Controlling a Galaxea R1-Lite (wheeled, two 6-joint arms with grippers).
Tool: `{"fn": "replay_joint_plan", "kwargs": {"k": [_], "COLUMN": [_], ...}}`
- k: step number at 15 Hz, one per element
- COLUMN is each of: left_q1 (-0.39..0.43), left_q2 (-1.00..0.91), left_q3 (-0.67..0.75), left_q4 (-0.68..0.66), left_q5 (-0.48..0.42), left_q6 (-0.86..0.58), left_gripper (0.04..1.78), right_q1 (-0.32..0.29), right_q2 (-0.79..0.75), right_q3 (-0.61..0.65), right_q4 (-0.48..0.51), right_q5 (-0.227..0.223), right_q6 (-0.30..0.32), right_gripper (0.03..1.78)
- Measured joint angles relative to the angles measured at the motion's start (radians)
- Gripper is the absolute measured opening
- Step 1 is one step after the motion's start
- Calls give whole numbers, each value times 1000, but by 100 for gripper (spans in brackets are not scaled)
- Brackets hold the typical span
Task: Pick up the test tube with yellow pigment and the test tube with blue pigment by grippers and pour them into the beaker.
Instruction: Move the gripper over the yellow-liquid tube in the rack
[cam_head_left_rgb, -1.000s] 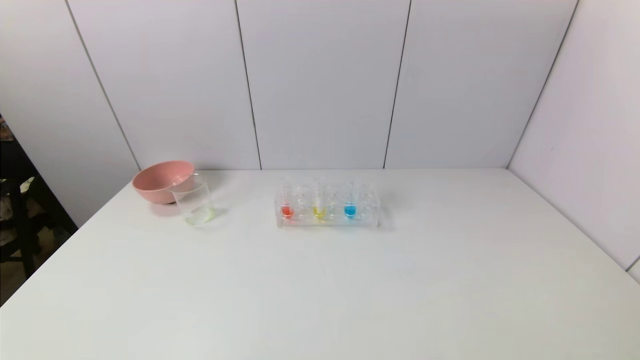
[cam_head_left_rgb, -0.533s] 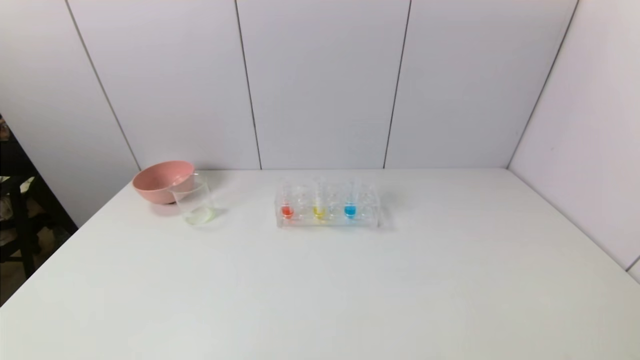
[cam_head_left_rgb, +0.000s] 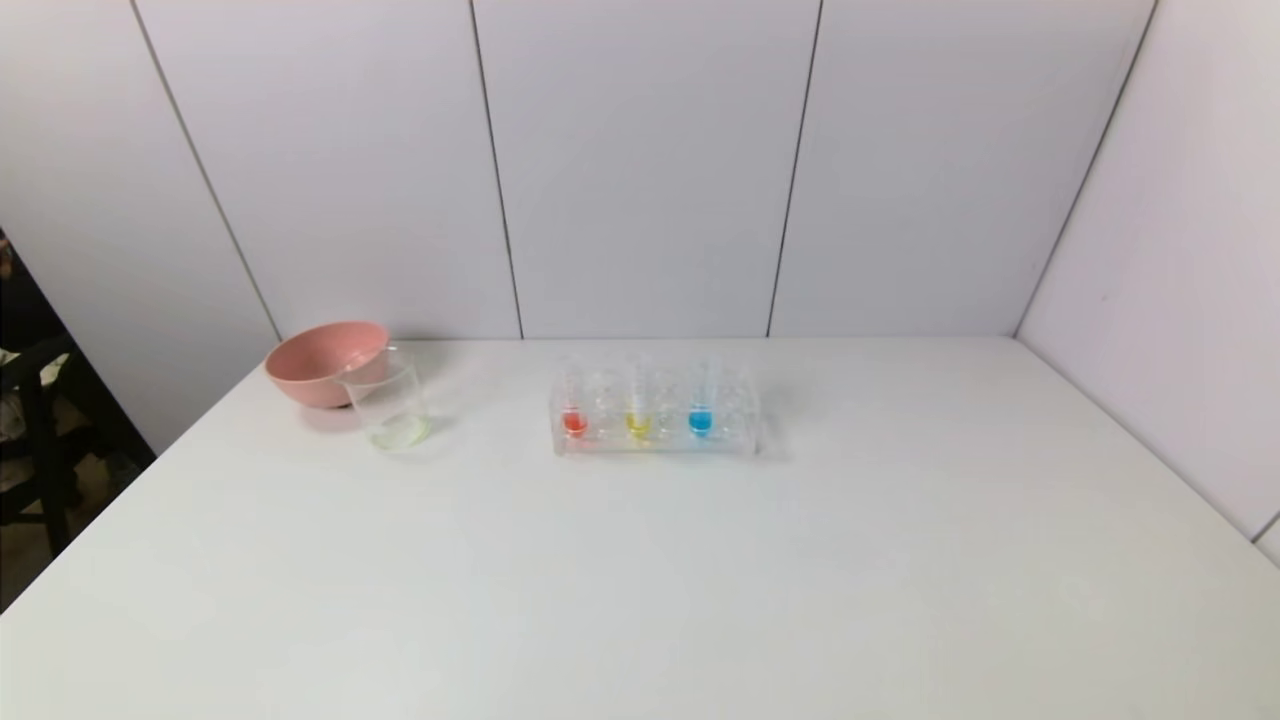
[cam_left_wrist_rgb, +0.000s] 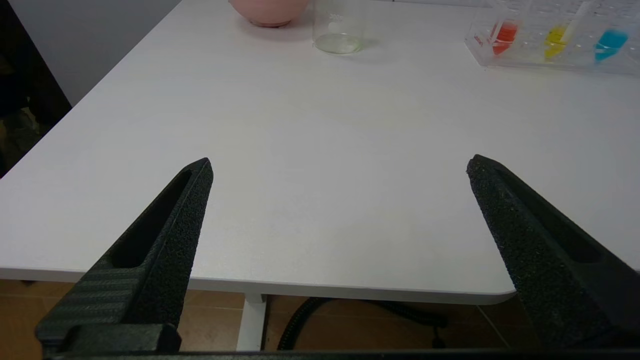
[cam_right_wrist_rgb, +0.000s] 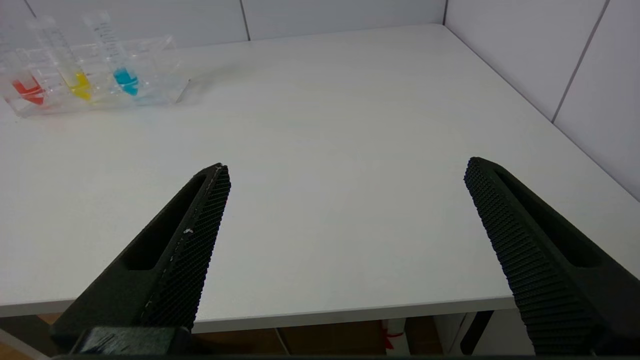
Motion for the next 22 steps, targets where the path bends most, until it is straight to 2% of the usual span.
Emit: {"fn": "replay_joint_plan", "kwargs": {"k": [13, 18, 22], "left_q1": [0, -6, -10], "left_q2": [0, 30, 173], "left_q3": [-15, -125, -277], "left_q4": [-10, 17, 15], "left_q5": [3, -54, -119], "left_q6": [12, 16, 17], "left_gripper": [177, 178, 177], "right_q1": [0, 0, 0], "right_q2": [0, 0, 0], "right_q3": [0, 0, 0], "right_q4": [0, 0, 0], "right_q5": [0, 0, 0], "right_q6": [0, 0, 0], "right_gripper": [171, 171, 171]}}
